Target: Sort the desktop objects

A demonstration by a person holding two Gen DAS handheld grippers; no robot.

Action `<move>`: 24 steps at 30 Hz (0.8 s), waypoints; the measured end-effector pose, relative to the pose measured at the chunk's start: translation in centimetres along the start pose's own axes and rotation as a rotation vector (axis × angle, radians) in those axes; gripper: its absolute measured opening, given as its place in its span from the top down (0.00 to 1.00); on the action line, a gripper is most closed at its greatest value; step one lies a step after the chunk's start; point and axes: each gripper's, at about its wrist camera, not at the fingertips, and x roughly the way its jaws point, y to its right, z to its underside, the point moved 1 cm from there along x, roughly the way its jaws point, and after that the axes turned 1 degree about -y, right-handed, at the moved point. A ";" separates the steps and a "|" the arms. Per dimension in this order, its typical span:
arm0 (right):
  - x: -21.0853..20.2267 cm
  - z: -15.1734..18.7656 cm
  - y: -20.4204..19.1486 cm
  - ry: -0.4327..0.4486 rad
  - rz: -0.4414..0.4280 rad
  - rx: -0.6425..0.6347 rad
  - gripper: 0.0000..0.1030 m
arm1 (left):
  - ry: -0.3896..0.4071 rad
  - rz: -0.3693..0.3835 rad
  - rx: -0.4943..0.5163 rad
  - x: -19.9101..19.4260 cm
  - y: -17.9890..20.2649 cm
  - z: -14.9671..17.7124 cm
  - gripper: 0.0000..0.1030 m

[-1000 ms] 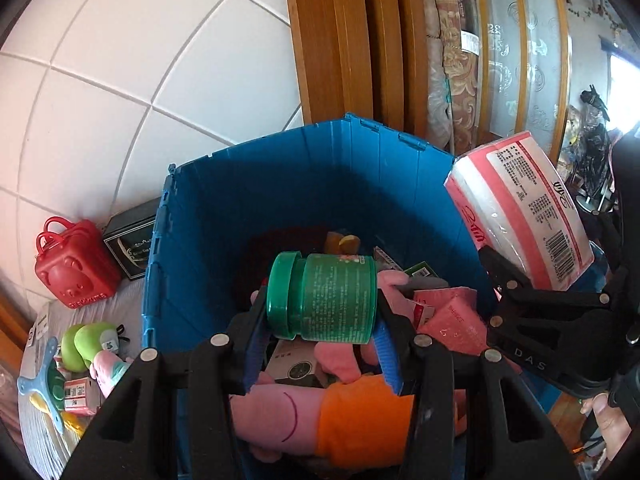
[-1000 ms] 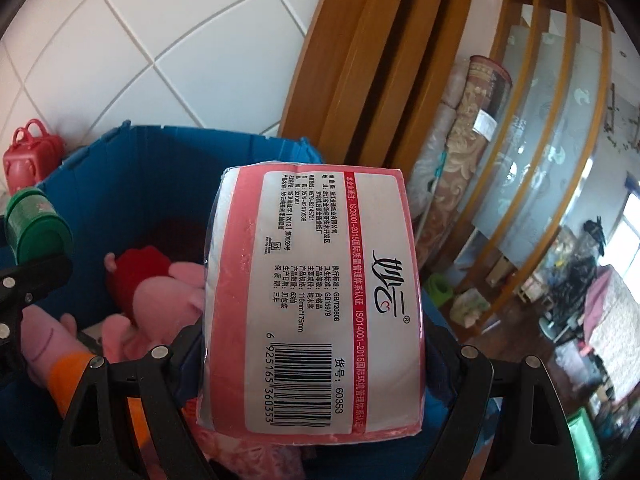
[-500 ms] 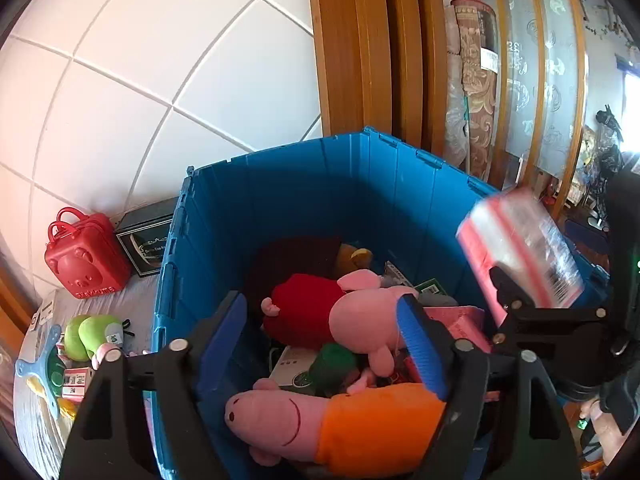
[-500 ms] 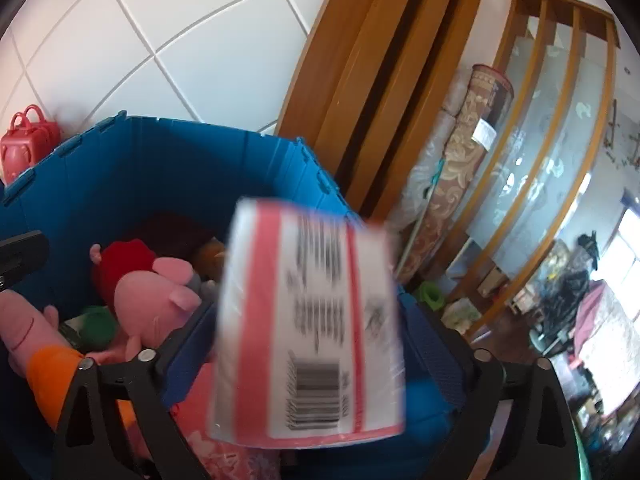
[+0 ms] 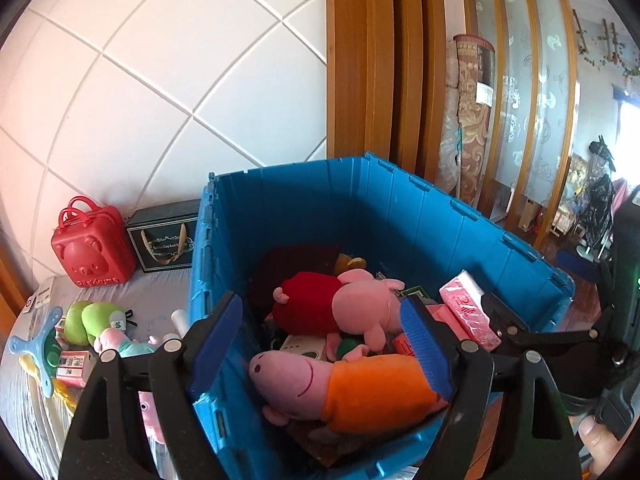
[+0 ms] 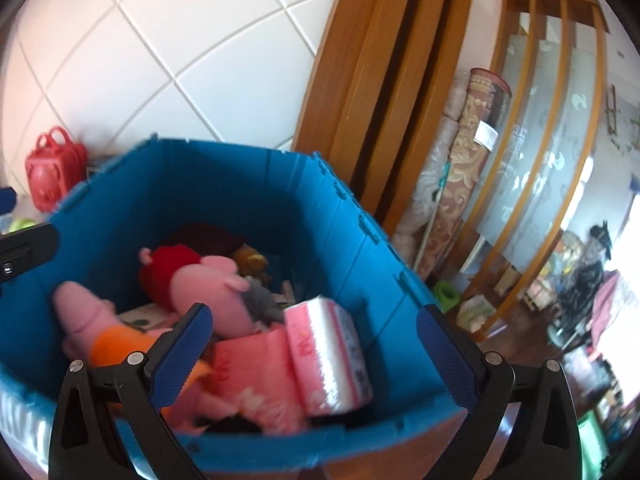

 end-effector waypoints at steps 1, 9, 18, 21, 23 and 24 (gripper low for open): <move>-1.0 0.2 -0.2 0.010 -0.006 0.013 0.00 | 0.010 0.004 -0.004 -0.8 -0.3 0.3 0.21; -6.7 1.3 -2.3 0.037 -0.016 0.084 0.00 | 0.122 0.010 -0.017 -7.4 -2.5 2.5 0.00; -12.1 2.8 -4.9 0.049 0.015 0.113 0.00 | 0.063 -0.021 -0.076 -9.7 -5.1 5.2 0.00; -13.2 3.9 -5.8 0.039 -0.026 0.149 0.00 | 0.036 -0.032 -0.072 -10.5 -5.9 6.4 0.00; -13.7 4.4 -6.5 0.032 -0.039 0.155 0.00 | 0.032 -0.050 -0.069 -11.1 -6.4 7.2 0.00; -13.9 4.7 -7.0 0.028 -0.056 0.154 0.00 | 0.031 -0.064 -0.067 -11.5 -6.6 7.7 0.00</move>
